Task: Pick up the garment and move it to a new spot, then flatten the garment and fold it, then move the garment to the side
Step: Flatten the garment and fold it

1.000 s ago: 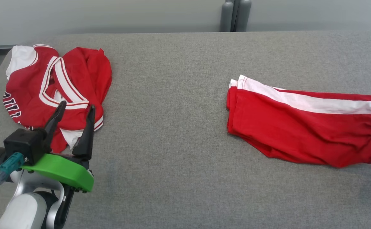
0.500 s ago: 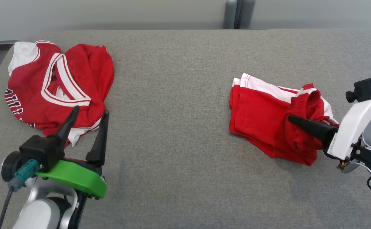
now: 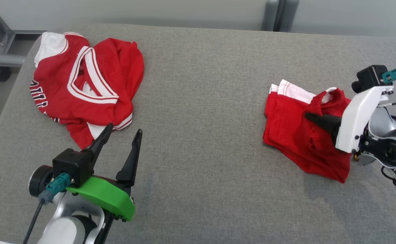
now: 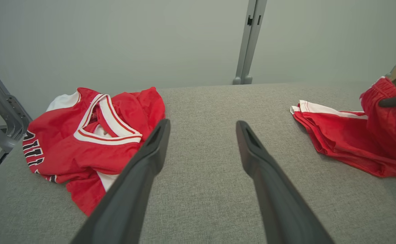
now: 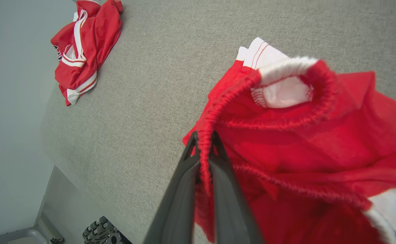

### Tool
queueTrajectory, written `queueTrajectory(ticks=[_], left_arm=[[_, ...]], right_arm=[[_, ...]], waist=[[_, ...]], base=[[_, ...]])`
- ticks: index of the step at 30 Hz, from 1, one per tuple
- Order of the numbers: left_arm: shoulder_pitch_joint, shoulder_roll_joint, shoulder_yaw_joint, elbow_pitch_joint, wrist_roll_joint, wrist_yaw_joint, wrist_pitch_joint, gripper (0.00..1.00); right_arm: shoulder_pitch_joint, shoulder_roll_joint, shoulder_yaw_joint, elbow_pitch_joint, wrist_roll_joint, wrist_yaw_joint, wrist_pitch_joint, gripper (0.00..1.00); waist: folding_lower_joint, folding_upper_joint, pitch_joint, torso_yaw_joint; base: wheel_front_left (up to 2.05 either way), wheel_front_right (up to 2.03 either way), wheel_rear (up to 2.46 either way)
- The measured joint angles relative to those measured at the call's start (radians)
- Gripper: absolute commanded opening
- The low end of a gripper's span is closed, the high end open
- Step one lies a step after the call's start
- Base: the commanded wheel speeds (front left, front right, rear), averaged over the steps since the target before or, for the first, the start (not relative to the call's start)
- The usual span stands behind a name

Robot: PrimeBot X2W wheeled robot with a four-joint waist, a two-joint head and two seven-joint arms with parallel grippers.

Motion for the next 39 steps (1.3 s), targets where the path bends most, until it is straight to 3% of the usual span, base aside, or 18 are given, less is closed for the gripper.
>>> queueTrajectory(ticks=[10, 11, 12, 13, 14, 15, 22, 29, 39], left_arm=[[0.000, -0.026, -0.023, 0.029, 0.000, 0.000, 0.001, 1.00], [0.000, -0.027, -0.028, 0.032, 0.000, 0.000, 0.001, 1.00], [0.000, -0.031, -0.032, 0.035, 0.000, -0.001, 0.001, 1.00], [0.000, -0.034, -0.034, 0.038, 0.000, -0.001, 0.001, 1.00], [0.000, -0.043, -0.032, 0.047, -0.001, -0.001, -0.001, 1.00], [0.000, -0.046, -0.032, 0.053, -0.001, -0.001, -0.001, 1.00], [0.028, -0.044, -0.002, 0.073, -0.002, 0.000, -0.005, 1.00], [0.056, -0.042, 0.029, 0.069, -0.002, 0.000, -0.017, 1.00], [0.076, -0.037, 0.084, 0.027, 0.001, 0.000, -0.044, 1.00]], right_arm=[[-0.103, 0.054, 0.055, 0.082, -0.083, 0.000, 0.066, 0.00], [-0.108, 0.062, 0.059, 0.091, -0.090, 0.000, 0.070, 0.04], [-0.112, 0.069, 0.061, 0.101, -0.100, 0.000, 0.071, 0.16], [-0.117, 0.076, 0.065, 0.111, -0.110, 0.000, 0.071, 0.39], [-0.132, 0.095, 0.066, 0.132, -0.129, 0.000, 0.071, 0.93], [-0.140, 0.106, 0.066, 0.143, -0.138, 0.000, 0.067, 1.00], [-0.201, 0.145, 0.120, 0.144, -0.223, 0.000, 0.065, 1.00], [-0.214, 0.186, 0.100, 0.067, -0.225, 0.003, 0.008, 1.00], [-0.070, 0.089, 0.040, 0.040, -0.249, 0.009, -0.156, 1.00]], waist=[[0.0000, 0.0000, -0.015, 0.051], [0.0000, 0.0000, -0.018, 0.056], [0.0000, 0.0000, -0.021, 0.061], [0.0000, 0.0000, -0.024, 0.065], [0.0000, 0.0000, -0.032, 0.073], [0.0000, 0.0000, -0.037, 0.076], [0.0000, 0.0000, -0.070, 0.079], [0.0000, 0.0000, -0.086, 0.038], [0.0000, 0.0000, -0.099, -0.047]], base=[[0.00, 0.00, 0.00], [0.00, 0.00, 0.00], [0.00, 0.00, 0.00], [0.00, 0.00, 0.00], [0.00, 0.00, 0.00], [0.00, 0.00, 0.00], [0.00, 0.00, 0.00], [0.00, 0.00, 0.00], [0.00, 0.00, 0.00]])
